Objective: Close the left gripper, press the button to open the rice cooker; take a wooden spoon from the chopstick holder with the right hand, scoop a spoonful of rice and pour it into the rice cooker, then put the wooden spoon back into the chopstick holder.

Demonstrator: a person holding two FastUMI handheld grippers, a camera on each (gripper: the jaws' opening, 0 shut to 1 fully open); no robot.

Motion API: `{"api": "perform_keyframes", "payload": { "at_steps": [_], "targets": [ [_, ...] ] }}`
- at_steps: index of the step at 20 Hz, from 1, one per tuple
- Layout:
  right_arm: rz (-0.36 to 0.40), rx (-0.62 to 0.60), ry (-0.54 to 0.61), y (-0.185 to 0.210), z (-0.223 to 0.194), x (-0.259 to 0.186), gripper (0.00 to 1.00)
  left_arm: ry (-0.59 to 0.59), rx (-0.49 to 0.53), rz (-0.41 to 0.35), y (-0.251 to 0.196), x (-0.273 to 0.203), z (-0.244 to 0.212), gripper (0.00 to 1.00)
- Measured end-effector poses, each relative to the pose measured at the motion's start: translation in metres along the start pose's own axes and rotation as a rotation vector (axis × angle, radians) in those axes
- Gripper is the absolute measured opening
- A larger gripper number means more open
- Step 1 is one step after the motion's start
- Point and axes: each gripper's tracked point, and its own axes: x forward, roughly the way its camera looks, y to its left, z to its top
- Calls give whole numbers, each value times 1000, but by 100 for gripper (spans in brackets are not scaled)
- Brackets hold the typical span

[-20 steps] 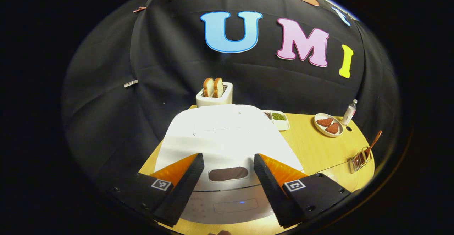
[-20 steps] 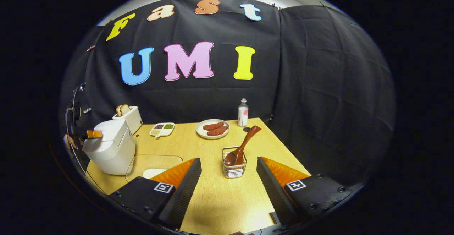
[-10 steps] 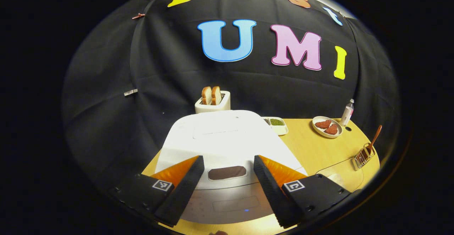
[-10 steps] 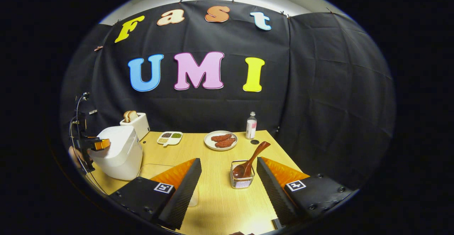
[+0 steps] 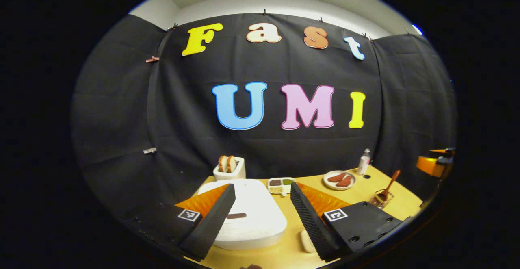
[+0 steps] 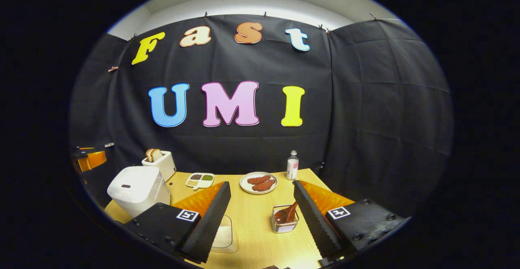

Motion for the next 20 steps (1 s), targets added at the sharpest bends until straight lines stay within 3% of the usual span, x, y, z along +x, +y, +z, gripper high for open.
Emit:
{"api": "perform_keyframes", "payload": {
  "at_steps": [3, 8, 15, 20],
  "targets": [
    [-38, -12, -5, -13, 1, -19, 98, 31, -75, -41, -18, -25, -15, 95],
    [-95, -27, 11, -19, -12, -42, 98, 86, -114, -65, -18, -39, -39, 96],
    [-128, -3, 36, -5, -18, -41, 98, 91, -65, -82, 0, -33, -46, 95],
    [-108, 10, 50, 17, -23, -41, 98, 83, -35, -59, 23, -47, -47, 95]
  ]
}}
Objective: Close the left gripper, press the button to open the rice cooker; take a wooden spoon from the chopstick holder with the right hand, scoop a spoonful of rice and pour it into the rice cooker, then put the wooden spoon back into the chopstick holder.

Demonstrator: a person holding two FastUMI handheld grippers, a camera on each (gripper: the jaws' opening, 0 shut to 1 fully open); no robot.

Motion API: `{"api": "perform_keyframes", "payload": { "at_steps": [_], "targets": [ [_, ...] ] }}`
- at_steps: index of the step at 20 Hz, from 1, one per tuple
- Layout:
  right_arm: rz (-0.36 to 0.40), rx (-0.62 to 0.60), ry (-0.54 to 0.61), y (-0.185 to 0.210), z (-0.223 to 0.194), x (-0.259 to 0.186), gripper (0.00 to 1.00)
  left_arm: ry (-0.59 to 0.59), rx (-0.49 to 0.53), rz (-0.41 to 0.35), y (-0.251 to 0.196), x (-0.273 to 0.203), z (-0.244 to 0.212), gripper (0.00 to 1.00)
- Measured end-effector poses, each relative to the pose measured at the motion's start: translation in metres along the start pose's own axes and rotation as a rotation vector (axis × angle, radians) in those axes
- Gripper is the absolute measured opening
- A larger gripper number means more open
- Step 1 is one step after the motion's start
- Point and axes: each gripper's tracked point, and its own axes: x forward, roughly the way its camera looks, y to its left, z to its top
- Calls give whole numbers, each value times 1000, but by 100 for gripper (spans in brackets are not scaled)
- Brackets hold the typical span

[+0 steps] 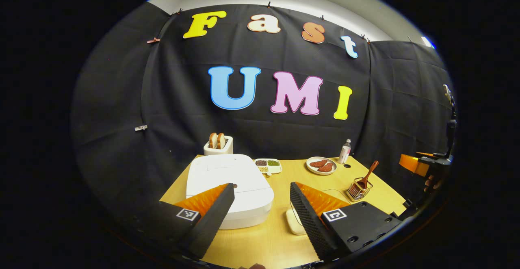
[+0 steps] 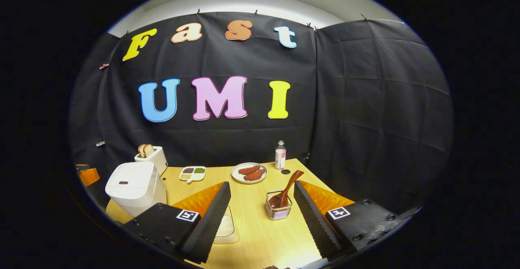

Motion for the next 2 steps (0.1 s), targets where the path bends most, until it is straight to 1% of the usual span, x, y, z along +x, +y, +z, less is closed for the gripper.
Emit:
{"api": "perform_keyframes", "payload": {
  "at_steps": [2],
  "targets": [
    [17, 16, -4, 8, 0, 2, 99, -25, 11, 16, 8, -9, 4, 95]
  ]
}}
